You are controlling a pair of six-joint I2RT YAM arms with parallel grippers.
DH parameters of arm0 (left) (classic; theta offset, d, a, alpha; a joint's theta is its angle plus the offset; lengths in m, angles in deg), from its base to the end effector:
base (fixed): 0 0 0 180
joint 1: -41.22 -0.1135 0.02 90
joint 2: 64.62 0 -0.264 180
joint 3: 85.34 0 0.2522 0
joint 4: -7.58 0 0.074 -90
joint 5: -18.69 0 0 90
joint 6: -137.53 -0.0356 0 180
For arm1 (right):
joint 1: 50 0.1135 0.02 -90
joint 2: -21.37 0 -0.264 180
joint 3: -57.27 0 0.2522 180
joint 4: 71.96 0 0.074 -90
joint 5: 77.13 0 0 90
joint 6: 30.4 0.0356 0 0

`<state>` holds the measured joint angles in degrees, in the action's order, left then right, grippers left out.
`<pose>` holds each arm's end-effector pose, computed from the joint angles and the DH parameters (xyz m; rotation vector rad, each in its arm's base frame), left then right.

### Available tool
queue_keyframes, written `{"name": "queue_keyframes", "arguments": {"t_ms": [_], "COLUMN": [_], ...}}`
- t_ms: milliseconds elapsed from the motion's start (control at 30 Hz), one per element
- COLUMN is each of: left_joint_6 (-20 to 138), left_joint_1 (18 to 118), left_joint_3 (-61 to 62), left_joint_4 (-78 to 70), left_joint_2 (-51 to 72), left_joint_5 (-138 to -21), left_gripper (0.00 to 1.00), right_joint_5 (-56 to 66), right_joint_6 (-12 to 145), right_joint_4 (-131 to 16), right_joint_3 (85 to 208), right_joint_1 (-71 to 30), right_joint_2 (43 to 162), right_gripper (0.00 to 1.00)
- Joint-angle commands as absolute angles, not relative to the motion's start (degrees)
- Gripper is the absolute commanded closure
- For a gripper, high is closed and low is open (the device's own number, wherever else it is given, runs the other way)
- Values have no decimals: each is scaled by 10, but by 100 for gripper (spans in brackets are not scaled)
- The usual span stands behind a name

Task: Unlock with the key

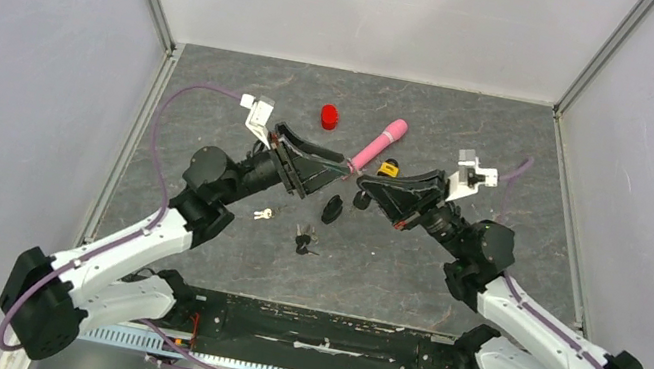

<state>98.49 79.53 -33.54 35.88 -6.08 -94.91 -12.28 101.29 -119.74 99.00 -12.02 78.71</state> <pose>0.1731 -0.1549 0.3483 0.2603 1.3711 -1.5765 0.1565 0.1414 0.3245 -0.4081 1.1129 1.4630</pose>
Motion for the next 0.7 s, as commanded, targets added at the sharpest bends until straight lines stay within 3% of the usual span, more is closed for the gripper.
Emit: {"name": "queue_keyframes", "arguments": {"t_ms": [0,267,467,667], "left_joint_6": [824,685,683,670], "left_joint_1": [809,919,938,940], "left_joint_3": [-351,-360,-318,-299], "left_joint_4": [178,73,20,12], "left_joint_2": [-120,-24,110,162], "left_joint_5": [-835,-621,-565,-514], "left_gripper": [20,17,17,17], "right_joint_5": [-81,-81,-84,-93], "right_joint_6": [954,944,936,940], "right_joint_4": [-1134,-1060,-1032,-1030], "right_joint_3": [963,921,905,891], "right_joint_1": [-148,-202,-216,-227], "right_joint_2": [726,662,634,628], "right_gripper": [100,100,100,100]}}
